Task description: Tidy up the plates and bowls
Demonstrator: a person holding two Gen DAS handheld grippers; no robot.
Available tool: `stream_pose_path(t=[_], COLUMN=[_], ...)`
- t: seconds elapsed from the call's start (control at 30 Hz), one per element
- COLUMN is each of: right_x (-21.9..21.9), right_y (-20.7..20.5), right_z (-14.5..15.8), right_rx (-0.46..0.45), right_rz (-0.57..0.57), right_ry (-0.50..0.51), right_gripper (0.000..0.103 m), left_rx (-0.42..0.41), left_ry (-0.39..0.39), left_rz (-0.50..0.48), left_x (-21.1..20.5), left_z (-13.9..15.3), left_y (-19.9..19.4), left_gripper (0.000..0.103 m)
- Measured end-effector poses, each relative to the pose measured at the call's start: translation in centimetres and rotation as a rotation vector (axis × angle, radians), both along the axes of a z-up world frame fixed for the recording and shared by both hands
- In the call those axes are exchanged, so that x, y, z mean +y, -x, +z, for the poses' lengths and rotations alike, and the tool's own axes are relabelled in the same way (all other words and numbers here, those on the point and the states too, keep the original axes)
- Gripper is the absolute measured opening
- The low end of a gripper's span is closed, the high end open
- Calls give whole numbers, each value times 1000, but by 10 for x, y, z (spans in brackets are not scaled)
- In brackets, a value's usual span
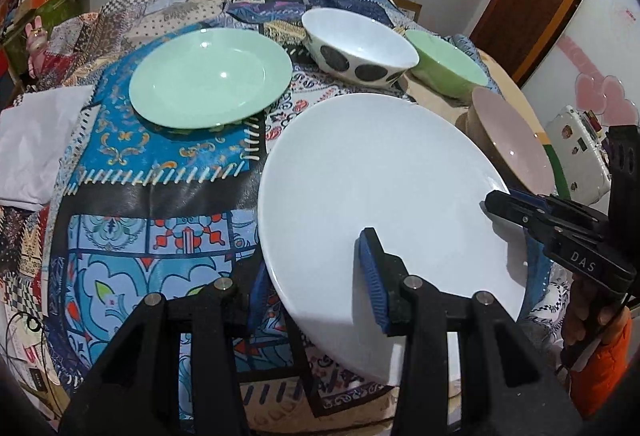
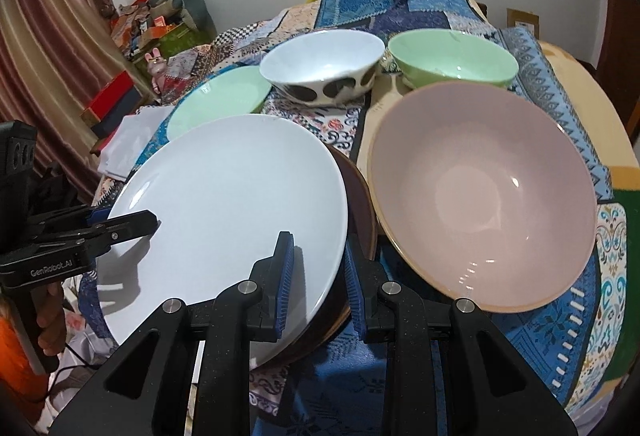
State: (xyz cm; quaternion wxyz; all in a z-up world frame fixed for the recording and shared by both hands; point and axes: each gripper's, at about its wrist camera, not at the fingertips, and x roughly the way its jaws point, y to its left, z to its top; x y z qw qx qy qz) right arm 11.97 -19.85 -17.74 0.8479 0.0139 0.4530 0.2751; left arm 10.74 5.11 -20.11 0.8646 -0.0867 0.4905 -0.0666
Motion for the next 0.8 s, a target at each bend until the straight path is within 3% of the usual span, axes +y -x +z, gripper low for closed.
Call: stream_pose_path(t=[0.8], right_x=[-5], right_y=[-2], right_z=[-6], right_rx=[13], right_rz=[-36], right_ry=[6], right_gripper=[24], left_rx=[89], left_ry=[74], left_rz=[1], left_x=[2], left_z=[-25], left_y=[-16], left_gripper=[43])
